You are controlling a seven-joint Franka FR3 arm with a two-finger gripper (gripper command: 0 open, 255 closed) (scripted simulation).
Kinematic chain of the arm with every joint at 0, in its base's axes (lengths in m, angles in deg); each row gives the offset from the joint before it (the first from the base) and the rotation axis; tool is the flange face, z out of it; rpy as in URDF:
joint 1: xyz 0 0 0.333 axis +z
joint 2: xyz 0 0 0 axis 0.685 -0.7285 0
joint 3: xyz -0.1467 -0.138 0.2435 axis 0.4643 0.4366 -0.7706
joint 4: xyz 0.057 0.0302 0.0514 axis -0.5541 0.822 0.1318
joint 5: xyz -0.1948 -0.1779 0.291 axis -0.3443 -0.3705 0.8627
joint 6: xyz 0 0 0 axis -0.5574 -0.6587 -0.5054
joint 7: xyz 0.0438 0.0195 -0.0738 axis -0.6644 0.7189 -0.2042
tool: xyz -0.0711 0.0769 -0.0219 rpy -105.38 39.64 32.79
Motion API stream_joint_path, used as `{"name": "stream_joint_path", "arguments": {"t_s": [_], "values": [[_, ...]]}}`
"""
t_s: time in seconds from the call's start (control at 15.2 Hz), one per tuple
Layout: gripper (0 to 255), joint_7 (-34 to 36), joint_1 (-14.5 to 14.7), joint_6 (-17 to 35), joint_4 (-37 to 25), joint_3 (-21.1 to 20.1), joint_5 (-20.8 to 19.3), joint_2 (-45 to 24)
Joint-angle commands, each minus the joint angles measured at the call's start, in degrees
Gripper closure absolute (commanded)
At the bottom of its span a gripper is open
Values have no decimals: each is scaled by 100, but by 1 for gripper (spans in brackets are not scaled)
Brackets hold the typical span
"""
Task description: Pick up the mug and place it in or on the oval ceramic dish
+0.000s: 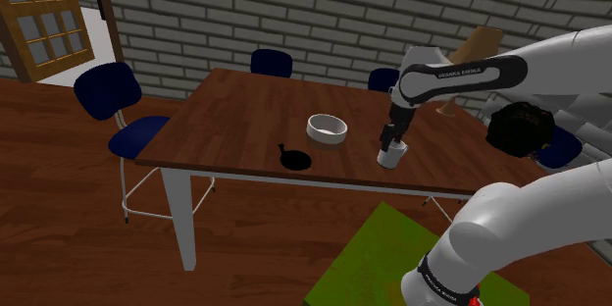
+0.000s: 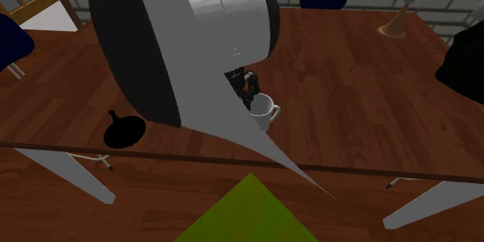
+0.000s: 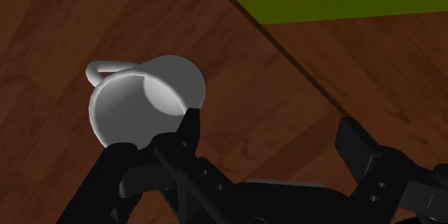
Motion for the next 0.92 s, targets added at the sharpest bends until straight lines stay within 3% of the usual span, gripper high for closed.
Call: {"name": "stream_joint_path", "arguments": {"t_s": [0.0, 0.2, 0.86], "values": [[0, -203, -68, 424, 8, 223, -115, -243], [0, -545, -96, 995, -166, 573, -151, -747], [0, -655, -63, 1774, 80, 793, -115, -1258]]}}
